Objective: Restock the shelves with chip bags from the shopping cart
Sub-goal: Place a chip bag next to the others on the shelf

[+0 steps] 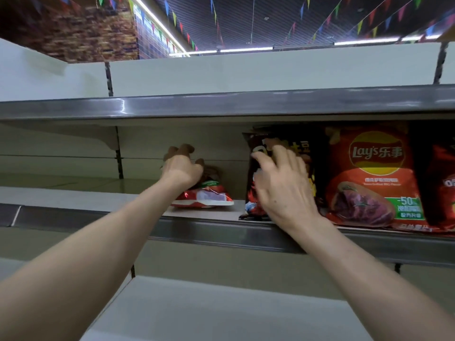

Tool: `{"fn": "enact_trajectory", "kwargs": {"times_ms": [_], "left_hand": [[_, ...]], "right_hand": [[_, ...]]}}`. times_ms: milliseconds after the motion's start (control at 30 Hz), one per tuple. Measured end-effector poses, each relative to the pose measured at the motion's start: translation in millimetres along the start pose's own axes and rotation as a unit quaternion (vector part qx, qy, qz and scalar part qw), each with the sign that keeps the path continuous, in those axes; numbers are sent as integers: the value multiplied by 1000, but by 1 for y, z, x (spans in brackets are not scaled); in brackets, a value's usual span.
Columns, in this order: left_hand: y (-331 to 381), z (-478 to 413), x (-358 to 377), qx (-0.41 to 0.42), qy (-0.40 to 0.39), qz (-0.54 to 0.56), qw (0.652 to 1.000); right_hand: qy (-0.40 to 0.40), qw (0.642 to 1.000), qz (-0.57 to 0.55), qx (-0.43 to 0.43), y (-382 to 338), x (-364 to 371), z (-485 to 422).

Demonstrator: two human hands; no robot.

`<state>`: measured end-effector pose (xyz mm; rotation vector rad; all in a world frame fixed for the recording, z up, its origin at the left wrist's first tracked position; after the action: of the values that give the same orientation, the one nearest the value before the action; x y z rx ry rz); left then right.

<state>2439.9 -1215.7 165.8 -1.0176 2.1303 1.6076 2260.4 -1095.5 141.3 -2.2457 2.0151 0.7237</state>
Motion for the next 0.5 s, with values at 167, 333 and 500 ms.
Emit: {"fn": "enact_trajectory", "kwargs": {"times_ms": [167,333,500], "left_hand": [[-37,-15,-10,-116,-143,-75,980],[-64,-24,-9,-141,-297,158,931],[-69,-46,-11,-138,-351,421,825]], "right_hand": [[-202,955,-169,138,-58,32,-34],[-270,799,-360,399,-62,75,-37],[-206,753,-411,471,-68,99,-37]]}}
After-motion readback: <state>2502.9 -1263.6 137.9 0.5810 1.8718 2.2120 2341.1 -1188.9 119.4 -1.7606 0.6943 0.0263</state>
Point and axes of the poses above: each hand's wrist, its own z-axis away from the middle knuckle, its own x-axis out of the palm, y = z × x, the point moved 3 cm from there along -z, towards the middle knuckle, and after that the axes turned 12 degrees about -x, right-handed, at the moved point
